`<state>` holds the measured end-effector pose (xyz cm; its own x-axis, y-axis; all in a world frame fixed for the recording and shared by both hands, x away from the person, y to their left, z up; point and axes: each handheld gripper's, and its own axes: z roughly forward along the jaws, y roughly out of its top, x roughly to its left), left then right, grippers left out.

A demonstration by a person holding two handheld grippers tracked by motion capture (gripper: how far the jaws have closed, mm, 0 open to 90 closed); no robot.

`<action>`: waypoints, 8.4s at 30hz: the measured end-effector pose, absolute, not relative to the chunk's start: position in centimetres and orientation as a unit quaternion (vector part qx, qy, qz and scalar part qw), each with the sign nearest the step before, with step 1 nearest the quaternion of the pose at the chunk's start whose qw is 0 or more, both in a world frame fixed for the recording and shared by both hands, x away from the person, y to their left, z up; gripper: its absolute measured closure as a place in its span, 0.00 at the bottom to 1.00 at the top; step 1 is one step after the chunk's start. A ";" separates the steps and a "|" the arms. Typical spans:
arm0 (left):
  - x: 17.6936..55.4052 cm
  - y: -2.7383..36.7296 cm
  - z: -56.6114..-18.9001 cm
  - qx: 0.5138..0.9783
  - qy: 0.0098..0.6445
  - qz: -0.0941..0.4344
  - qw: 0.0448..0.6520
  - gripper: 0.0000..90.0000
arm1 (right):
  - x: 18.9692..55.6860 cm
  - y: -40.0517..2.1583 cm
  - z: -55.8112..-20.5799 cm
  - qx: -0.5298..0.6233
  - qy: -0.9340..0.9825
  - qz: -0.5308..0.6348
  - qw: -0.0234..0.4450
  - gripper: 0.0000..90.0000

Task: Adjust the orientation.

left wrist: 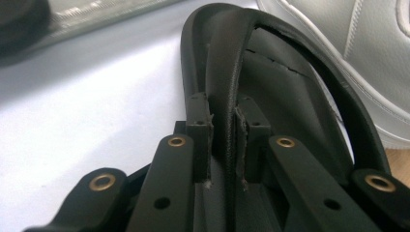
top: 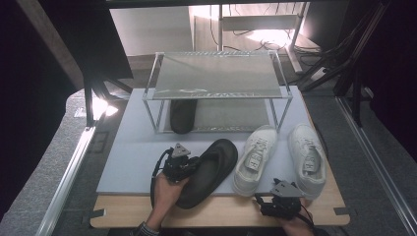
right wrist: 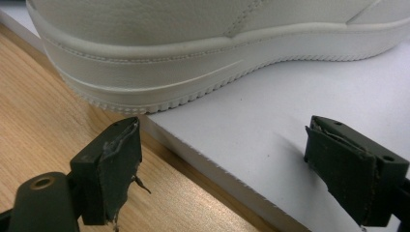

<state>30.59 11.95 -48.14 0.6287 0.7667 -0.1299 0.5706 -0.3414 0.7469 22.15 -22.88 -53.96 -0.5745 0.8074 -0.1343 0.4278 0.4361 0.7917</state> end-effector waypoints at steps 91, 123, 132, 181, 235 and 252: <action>42.7 10.8 -49.8 0.684 0.559 0.214 0.416 0.87 | 22.2 -23.1 -54.0 0.375 0.810 0.372 0.255 0.15; 36.1 12.9 -48.5 0.773 0.438 0.143 0.435 0.99 | 22.2 -23.0 -54.0 0.373 0.812 0.366 0.260 0.15; 32.8 13.8 -49.8 0.786 0.427 0.124 0.430 0.99 | 22.1 -22.9 -54.0 0.375 0.811 0.365 0.260 0.15; 35.6 10.5 -50.8 0.789 0.421 0.158 0.418 0.99 | 22.1 -22.9 -54.0 0.375 0.811 0.366 0.259 0.15; 41.4 8.6 -51.1 0.774 0.459 0.190 0.392 0.99 | 22.2 -23.1 -54.0 0.373 0.812 0.370 0.256 0.15; 39.4 9.2 -49.1 0.776 0.437 0.195 0.410 0.82 | 22.2 -23.1 -54.0 0.373 0.812 0.369 0.255 0.15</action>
<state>39.40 9.24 -49.09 0.5413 0.8390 -0.0560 0.5187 -0.2808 0.8075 22.18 -23.08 -53.95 -0.5921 0.7937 -0.1395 0.4173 0.4501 0.7895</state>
